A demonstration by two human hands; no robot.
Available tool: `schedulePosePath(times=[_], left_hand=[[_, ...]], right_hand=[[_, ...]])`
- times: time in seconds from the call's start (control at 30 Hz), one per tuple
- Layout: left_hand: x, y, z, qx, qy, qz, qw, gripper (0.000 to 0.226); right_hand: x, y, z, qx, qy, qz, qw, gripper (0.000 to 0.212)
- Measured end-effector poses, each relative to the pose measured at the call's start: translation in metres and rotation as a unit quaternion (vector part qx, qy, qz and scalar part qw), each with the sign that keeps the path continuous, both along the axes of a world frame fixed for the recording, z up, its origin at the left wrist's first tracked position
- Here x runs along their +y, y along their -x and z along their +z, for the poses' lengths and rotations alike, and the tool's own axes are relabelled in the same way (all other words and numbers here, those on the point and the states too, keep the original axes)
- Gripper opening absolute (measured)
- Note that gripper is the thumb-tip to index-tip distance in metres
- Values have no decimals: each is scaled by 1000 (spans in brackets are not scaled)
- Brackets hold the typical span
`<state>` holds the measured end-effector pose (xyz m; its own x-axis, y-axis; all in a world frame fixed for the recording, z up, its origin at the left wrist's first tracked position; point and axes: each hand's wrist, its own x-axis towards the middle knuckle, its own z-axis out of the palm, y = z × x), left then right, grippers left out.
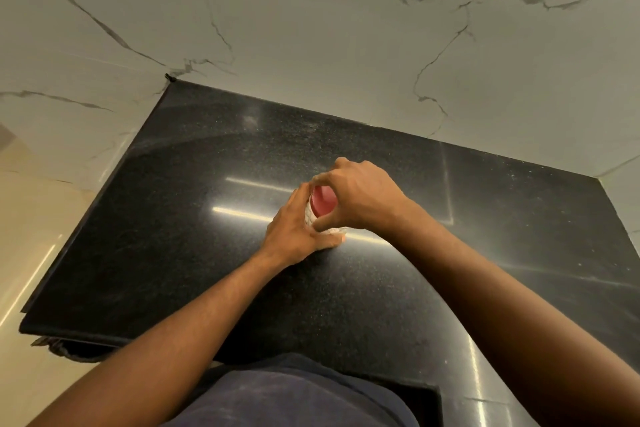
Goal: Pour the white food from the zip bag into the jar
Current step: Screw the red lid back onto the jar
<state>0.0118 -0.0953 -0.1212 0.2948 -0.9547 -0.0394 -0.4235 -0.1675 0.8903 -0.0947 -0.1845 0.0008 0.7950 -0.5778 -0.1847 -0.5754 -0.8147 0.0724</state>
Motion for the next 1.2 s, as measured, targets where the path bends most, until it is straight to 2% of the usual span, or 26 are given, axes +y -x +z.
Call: schedulePosePath(times=[0.07,0.2,0.27,0.37,0.43,0.53,0.57,0.67,0.73,0.83,0.9,1.0,1.03,1.1,1.17,1.2], left_hand=[[1,0,1,5,4,7,1000,85],[3,0,2,16,0,1,1000,95],[3,-1,1,21,0,-3,1000,94],[3,-1,1,19,0,-1,1000,94],[3,-1,1,18,-1,2,1000,97],[3,0,2,9,12,-2,1000,106],[2,1,2,9,16,-7,1000,107],[1,2,3,10,7,-2,1000,102],[2,2,3,5,3,4,1000,97],[4,1,5,18,7,3,1000,91],[4,0,5,20,3,1,1000,90],[5,-1,4,16,-2,4,1000,92],[5,-1,3,14,-4,5,1000,92],[5,-1,3,13,-4,4,1000,94],[5,-1,3,11,-2,0,1000,99],[5,-1,2,10,-1,-3,1000,98]], right_hand=[[1,-3,-2,-3,20,-55,998,78],[-6,-10,1,38,51,-131,989,81],[-12,-8,5,57,58,-139,987,75],[-17,-4,14,89,68,-104,988,46],[-15,0,21,62,19,-28,998,31],[-3,5,27,21,-170,80,982,59],[1,6,27,32,-182,91,979,63],[1,6,15,20,-117,90,989,52],[-4,-2,9,-12,-57,26,998,37],[-17,-9,0,-22,-10,-121,992,61],[-22,-9,-5,16,5,-145,989,58],[-23,-8,-2,33,27,-129,991,48],[-21,-7,2,21,1,-110,994,43],[-17,-3,11,-7,-124,-54,991,34],[-9,3,22,15,-231,16,973,58],[-4,5,25,43,-237,37,970,68]])
